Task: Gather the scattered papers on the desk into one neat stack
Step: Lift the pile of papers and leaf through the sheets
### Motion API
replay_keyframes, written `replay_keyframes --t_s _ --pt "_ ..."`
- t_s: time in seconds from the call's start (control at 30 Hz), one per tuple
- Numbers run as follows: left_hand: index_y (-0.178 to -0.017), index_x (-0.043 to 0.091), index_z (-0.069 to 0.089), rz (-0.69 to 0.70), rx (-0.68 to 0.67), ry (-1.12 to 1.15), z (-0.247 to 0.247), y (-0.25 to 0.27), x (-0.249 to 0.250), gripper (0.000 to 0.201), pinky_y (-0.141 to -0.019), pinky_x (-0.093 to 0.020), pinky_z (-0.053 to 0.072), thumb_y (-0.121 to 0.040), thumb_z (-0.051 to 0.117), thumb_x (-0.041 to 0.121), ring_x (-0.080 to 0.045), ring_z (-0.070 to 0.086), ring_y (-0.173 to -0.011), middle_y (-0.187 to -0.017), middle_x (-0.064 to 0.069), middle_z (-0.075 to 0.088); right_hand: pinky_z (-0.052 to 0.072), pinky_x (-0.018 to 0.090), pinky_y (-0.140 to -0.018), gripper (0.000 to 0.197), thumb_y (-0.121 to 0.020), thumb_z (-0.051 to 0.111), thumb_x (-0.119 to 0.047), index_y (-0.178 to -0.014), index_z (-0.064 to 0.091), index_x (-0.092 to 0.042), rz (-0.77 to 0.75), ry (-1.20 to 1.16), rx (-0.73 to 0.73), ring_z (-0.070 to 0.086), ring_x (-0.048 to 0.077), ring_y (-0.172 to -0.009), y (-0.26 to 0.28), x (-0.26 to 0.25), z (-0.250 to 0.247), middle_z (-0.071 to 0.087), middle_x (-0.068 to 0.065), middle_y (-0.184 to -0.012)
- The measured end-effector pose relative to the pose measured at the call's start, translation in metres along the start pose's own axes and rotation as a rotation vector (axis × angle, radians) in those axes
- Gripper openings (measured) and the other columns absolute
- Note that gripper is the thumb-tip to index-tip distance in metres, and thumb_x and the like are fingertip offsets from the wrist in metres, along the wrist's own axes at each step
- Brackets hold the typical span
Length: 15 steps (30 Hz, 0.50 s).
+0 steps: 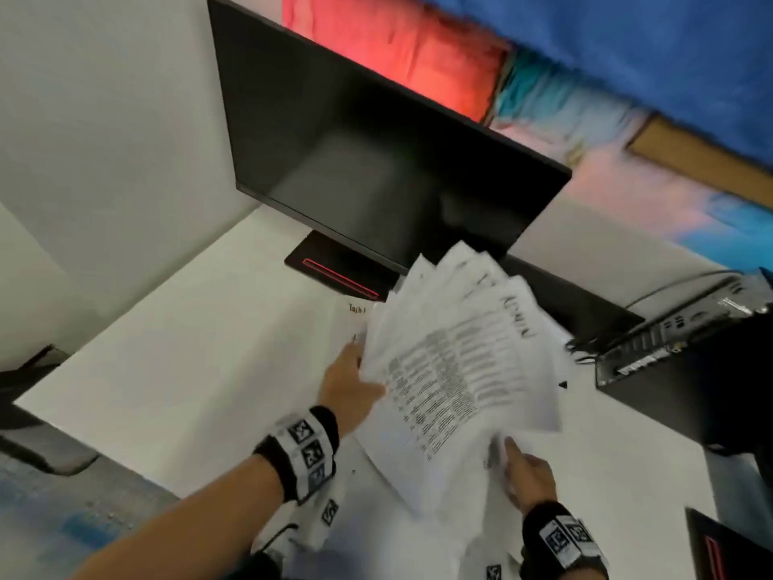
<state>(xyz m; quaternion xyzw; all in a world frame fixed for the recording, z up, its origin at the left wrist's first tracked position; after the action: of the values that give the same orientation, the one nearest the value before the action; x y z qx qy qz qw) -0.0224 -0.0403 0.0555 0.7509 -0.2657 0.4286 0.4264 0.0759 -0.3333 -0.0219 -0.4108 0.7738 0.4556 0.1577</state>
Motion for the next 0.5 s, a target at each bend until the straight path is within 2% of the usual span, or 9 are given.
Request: replay_keyframes --t_s 0.03,0.07,0.1,0.17,0.23,0.27,0.37,0.43,0.5 --pt "-0.117 0.009 0.048 -0.051 0.030 -0.124 0.013 -0.002 -0.015 0.040 -0.067 -0.024 0.051 -0.081 0.064 -0.002 -0.019 0.061 -0.088 -0.104 -0.004 0.059 0.047 0.038 -0.086 0.057 -0.085 0.061 -0.058 -0.080 0.063 -0.002 -0.005 -0.002 -0.014 0.061 0.029 -0.083 0.003 -0.003 -0.002 0.065 0.018 -0.085" --pt "-0.122 0.007 0.047 -0.093 0.064 -0.281 0.022 -0.005 -0.027 0.046 -0.079 -0.031 0.052 -0.080 0.063 -0.001 -0.026 0.059 -0.102 -0.114 -0.008 0.056 0.048 0.039 -0.083 0.055 -0.091 0.057 -0.054 -0.067 0.058 -0.004 -0.018 -0.007 -0.037 0.059 0.028 -0.076 0.002 -0.002 -0.004 0.063 0.016 -0.074" --pt "-0.127 0.006 0.045 -0.131 0.114 -0.445 0.025 -0.007 -0.035 0.052 -0.089 -0.036 0.049 -0.079 0.065 0.003 -0.030 0.054 -0.114 -0.124 -0.011 0.051 0.050 0.041 -0.084 0.054 -0.095 0.054 -0.051 -0.063 0.057 -0.007 -0.007 -0.016 -0.053 0.059 0.028 -0.076 0.003 -0.003 -0.006 0.062 0.014 -0.070" --pt "-0.135 0.005 0.040 -0.208 0.224 -0.648 0.024 -0.011 -0.041 0.070 -0.099 -0.042 0.043 -0.076 0.074 0.022 -0.033 0.043 -0.126 -0.137 -0.014 0.041 0.051 0.048 -0.092 0.050 -0.096 0.054 -0.049 -0.067 0.058 -0.009 0.019 -0.042 -0.108 0.060 0.029 -0.081 0.002 -0.006 -0.009 0.061 0.010 -0.072" --pt "-0.142 0.002 0.033 -0.262 0.267 -0.586 0.020 -0.018 -0.041 0.090 -0.103 -0.046 0.042 -0.074 0.079 0.040 -0.035 0.040 -0.131 -0.143 -0.016 0.035 0.052 0.045 -0.087 0.046 -0.093 0.060 -0.048 -0.071 0.059 -0.008 0.032 -0.049 -0.162 0.059 0.027 -0.080 0.002 -0.009 -0.012 0.061 0.010 -0.076" --pt "-0.145 -0.001 0.030 -0.274 0.258 -0.490 0.019 -0.024 -0.041 0.097 -0.105 -0.046 0.043 -0.074 0.081 0.044 -0.035 0.040 -0.133 -0.145 -0.017 0.034 0.052 0.042 -0.082 0.045 -0.089 0.065 -0.048 -0.073 0.060 -0.007 0.036 -0.055 -0.194 0.058 0.027 -0.077 0.001 -0.011 -0.013 0.062 0.011 -0.078" --pt "-0.151 -0.005 0.021 -0.330 0.162 -0.286 0.019 -0.038 -0.034 0.106 -0.108 -0.040 0.044 -0.077 0.083 0.039 -0.037 0.045 -0.135 -0.150 -0.020 0.034 0.052 0.038 -0.078 0.036 -0.084 0.073 -0.042 -0.079 0.063 -0.007 0.089 -0.126 -0.292 0.054 0.023 -0.066 -0.001 -0.014 -0.008 0.058 0.009 -0.072" --pt "-0.150 -0.005 0.027 -0.363 0.069 -0.275 0.022 -0.040 -0.027 0.100 -0.106 -0.040 0.045 -0.077 0.084 0.033 -0.037 0.048 -0.134 -0.147 -0.020 0.045 0.050 0.037 -0.071 0.033 -0.085 0.074 -0.035 -0.075 0.057 -0.009 0.121 -0.181 -0.324 0.047 0.022 -0.057 0.002 -0.015 -0.003 0.047 0.006 -0.060" --pt "-0.140 -0.005 0.042 -0.338 -0.032 -0.306 0.029 -0.040 -0.021 0.078 -0.100 -0.037 0.049 -0.080 0.083 0.023 -0.036 0.053 -0.128 -0.139 -0.017 0.054 0.043 0.032 -0.060 0.033 -0.084 0.074 -0.034 -0.081 0.059 -0.006 0.119 -0.172 -0.341 0.039 0.023 -0.052 0.005 -0.014 0.000 0.041 0.005 -0.054"
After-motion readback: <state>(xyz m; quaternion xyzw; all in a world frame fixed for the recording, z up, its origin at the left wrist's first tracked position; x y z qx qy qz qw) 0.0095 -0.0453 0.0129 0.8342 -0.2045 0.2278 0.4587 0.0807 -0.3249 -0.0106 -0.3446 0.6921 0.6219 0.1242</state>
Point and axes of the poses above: each hand's wrist, its own y-axis away from the middle knuckle, its own z-axis out of the palm, x = y × z, the point moved 1 cm from there along -y, towards the middle knuckle
